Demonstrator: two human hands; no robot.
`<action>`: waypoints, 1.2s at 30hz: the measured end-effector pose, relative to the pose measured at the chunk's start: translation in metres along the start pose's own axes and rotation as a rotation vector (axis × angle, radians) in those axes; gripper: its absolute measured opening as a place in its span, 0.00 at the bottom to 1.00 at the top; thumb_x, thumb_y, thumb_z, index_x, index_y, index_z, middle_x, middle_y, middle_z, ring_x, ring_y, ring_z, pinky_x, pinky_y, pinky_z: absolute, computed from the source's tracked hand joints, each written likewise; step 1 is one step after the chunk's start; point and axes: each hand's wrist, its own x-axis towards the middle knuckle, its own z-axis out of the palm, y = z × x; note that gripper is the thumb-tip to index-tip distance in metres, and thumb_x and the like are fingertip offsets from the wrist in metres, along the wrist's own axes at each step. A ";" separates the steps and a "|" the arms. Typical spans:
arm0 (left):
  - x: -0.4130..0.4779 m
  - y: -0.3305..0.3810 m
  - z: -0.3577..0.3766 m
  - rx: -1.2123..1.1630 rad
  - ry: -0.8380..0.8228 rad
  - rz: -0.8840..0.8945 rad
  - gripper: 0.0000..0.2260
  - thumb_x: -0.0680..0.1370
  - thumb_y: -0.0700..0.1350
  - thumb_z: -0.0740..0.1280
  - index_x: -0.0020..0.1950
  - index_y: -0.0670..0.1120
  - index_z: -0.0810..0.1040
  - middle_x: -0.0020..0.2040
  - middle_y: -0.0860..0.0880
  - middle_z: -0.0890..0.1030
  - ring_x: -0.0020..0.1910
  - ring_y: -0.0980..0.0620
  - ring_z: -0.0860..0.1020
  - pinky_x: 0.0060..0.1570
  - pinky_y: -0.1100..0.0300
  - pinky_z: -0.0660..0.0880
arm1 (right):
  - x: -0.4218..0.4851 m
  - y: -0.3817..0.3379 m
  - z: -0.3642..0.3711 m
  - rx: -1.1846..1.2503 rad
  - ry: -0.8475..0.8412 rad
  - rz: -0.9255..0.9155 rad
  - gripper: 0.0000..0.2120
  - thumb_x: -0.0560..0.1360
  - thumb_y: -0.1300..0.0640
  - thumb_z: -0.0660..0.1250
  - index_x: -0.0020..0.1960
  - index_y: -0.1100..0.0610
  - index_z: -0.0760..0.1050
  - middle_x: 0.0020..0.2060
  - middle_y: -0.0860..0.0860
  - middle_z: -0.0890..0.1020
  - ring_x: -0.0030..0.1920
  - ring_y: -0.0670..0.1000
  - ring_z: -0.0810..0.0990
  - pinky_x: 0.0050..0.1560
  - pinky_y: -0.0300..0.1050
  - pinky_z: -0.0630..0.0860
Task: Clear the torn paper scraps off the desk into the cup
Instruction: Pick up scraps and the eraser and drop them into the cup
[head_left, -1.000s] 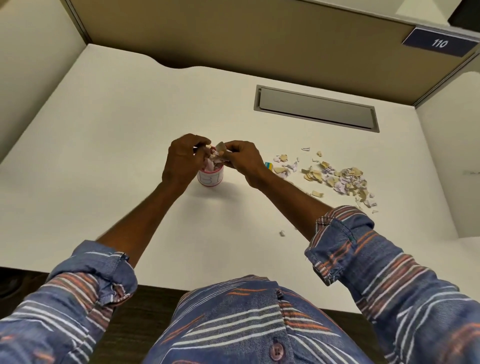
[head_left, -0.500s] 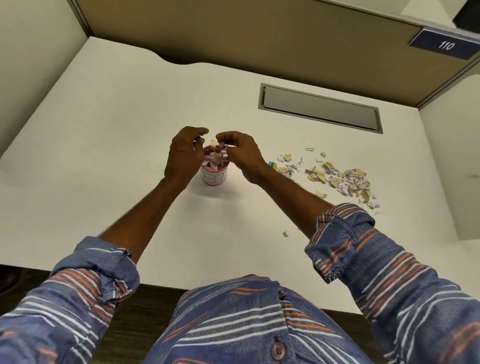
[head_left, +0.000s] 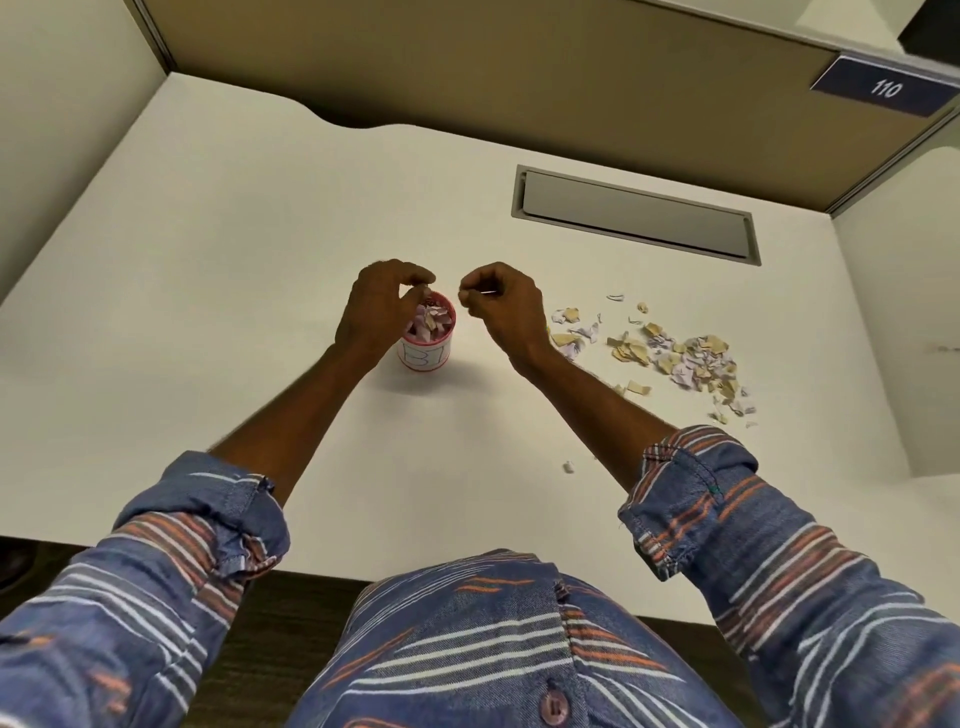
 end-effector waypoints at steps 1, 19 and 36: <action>-0.002 0.000 0.000 0.013 0.007 0.022 0.08 0.77 0.43 0.68 0.55 0.49 0.84 0.52 0.53 0.83 0.57 0.55 0.77 0.58 0.63 0.70 | -0.001 0.006 -0.006 -0.015 0.011 0.002 0.05 0.73 0.67 0.71 0.48 0.61 0.81 0.44 0.56 0.86 0.45 0.54 0.85 0.49 0.47 0.83; -0.012 0.037 0.008 0.506 -0.355 0.022 0.12 0.78 0.45 0.65 0.59 0.46 0.83 0.59 0.43 0.82 0.56 0.41 0.80 0.54 0.52 0.78 | -0.080 0.150 -0.137 -0.868 -0.112 -0.234 0.17 0.79 0.51 0.68 0.65 0.57 0.78 0.68 0.56 0.77 0.71 0.58 0.72 0.72 0.52 0.68; -0.089 0.103 0.106 0.041 -0.286 0.207 0.09 0.77 0.47 0.70 0.55 0.48 0.84 0.46 0.52 0.84 0.37 0.56 0.79 0.48 0.60 0.77 | -0.166 0.210 -0.204 -0.897 0.052 -0.298 0.09 0.78 0.62 0.69 0.58 0.59 0.81 0.60 0.54 0.81 0.60 0.55 0.81 0.57 0.50 0.81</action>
